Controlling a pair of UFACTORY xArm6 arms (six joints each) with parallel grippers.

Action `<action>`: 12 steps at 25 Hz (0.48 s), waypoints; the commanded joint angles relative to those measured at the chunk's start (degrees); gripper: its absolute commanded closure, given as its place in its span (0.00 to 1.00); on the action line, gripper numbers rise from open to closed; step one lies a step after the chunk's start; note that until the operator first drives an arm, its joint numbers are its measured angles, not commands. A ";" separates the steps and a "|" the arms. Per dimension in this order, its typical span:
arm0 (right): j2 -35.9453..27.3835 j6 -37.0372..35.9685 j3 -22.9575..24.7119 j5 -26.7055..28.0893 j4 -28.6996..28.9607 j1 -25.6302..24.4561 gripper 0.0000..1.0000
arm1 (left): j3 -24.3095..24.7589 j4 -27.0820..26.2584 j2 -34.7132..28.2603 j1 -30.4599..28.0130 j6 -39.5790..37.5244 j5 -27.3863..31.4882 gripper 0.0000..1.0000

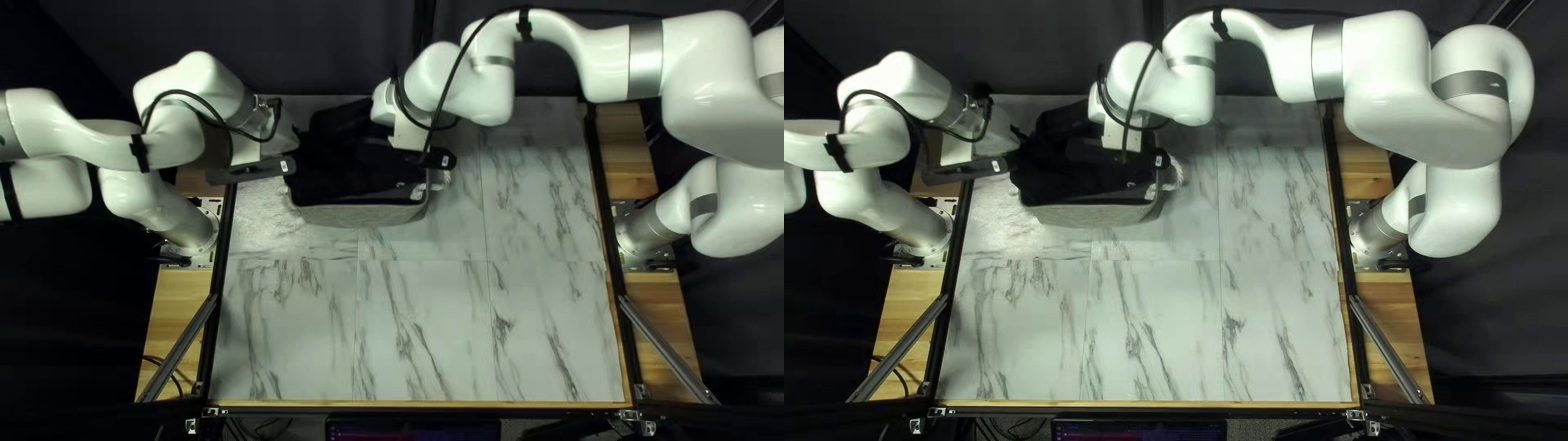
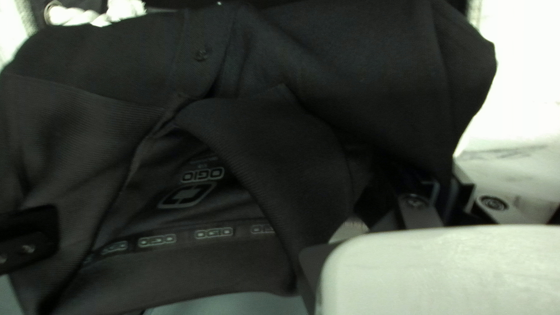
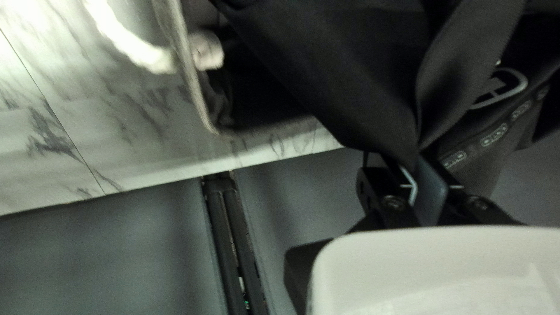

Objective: Pick up a folded sweatshirt and place it into a fabric basket

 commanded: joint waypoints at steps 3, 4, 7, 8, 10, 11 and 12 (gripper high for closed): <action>-0.70 3.47 4.27 -3.19 -0.63 1.10 1.00 | -2.36 -1.88 6.41 1.91 3.63 -3.56 1.00; -0.33 3.67 4.55 -3.71 -0.59 0.93 1.00 | -2.65 -2.27 7.82 2.15 4.25 -4.46 1.00; 0.48 3.14 5.10 -5.34 -0.10 0.02 1.00 | -2.65 -3.19 10.09 2.62 5.56 -6.39 1.00; 0.54 2.92 5.26 -5.69 0.03 -0.25 1.00 | -2.56 -3.38 10.40 2.73 5.81 -6.73 1.00; 0.46 1.81 6.15 -7.01 0.57 -1.62 1.00 | -2.04 -4.05 11.02 3.16 6.70 -7.76 1.00; 0.40 1.25 6.67 -7.69 0.84 -2.28 1.00 | -1.82 -4.26 11.30 3.22 6.90 -8.22 1.00; 0.34 0.43 7.39 -8.65 1.38 -3.28 1.00 | -1.56 -4.57 11.78 3.29 7.15 -8.84 1.00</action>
